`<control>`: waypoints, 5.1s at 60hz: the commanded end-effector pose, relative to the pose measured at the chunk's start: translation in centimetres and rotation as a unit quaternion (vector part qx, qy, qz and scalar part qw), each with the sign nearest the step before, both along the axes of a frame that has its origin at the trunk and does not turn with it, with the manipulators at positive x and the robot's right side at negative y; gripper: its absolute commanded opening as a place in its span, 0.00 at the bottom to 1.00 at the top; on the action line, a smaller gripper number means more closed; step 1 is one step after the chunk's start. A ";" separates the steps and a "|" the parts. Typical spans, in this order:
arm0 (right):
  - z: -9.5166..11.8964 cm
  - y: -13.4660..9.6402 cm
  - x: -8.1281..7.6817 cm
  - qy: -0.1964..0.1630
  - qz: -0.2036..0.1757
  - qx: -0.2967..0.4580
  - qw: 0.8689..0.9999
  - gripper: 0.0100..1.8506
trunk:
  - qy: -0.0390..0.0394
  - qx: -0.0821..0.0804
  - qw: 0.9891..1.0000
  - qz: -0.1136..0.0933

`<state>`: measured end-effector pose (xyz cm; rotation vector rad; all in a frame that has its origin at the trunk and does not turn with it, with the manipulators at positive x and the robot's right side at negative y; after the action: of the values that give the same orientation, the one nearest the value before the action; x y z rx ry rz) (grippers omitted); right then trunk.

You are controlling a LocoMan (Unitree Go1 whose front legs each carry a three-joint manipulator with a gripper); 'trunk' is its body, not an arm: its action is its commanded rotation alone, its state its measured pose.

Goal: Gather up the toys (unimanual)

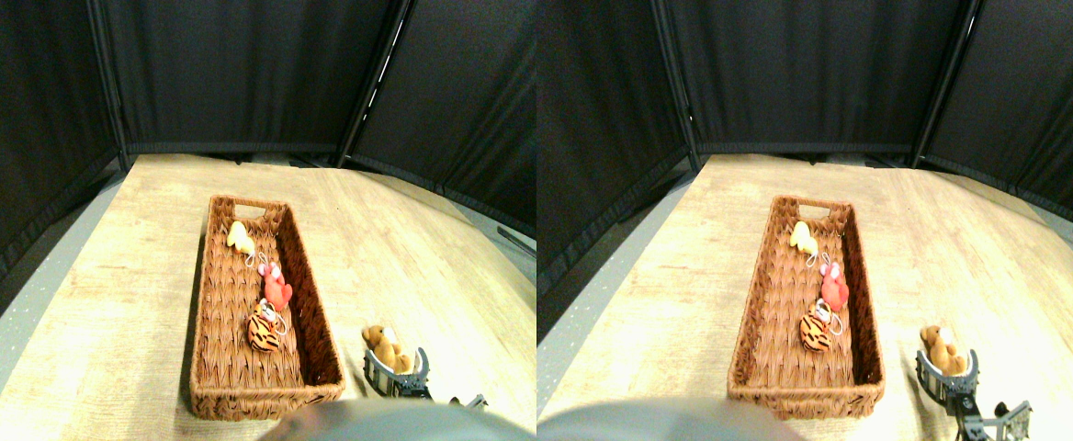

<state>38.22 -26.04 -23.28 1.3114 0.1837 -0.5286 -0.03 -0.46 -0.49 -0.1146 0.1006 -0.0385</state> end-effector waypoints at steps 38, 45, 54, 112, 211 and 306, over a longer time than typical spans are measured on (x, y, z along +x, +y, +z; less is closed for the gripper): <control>-1.9 -2.0 3.9 -0.018 -0.028 -0.036 0.999 0.19 | 0.005 -0.002 1.000 -0.004; -1.5 -1.7 4.0 -0.009 -0.057 -0.084 0.995 0.03 | 0.006 -0.002 1.000 -0.004; -0.7 -1.5 4.0 -0.005 -0.066 -0.108 0.992 0.03 | 0.007 -0.003 1.000 -0.002; 10.3 5.4 10.6 -0.096 0.174 -0.078 0.977 0.03 | -0.012 -0.065 0.995 0.074; 11.0 12.0 13.9 -0.049 0.264 -0.040 0.963 0.51 | -0.010 -0.088 0.987 0.132; 5.2 2.7 0.0 -0.021 0.090 0.000 0.996 0.44 | 0.006 -0.041 0.999 0.035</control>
<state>38.24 -23.63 -18.28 1.2436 0.2513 -0.3906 -0.19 -0.62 -0.37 -0.1637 0.1013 0.0313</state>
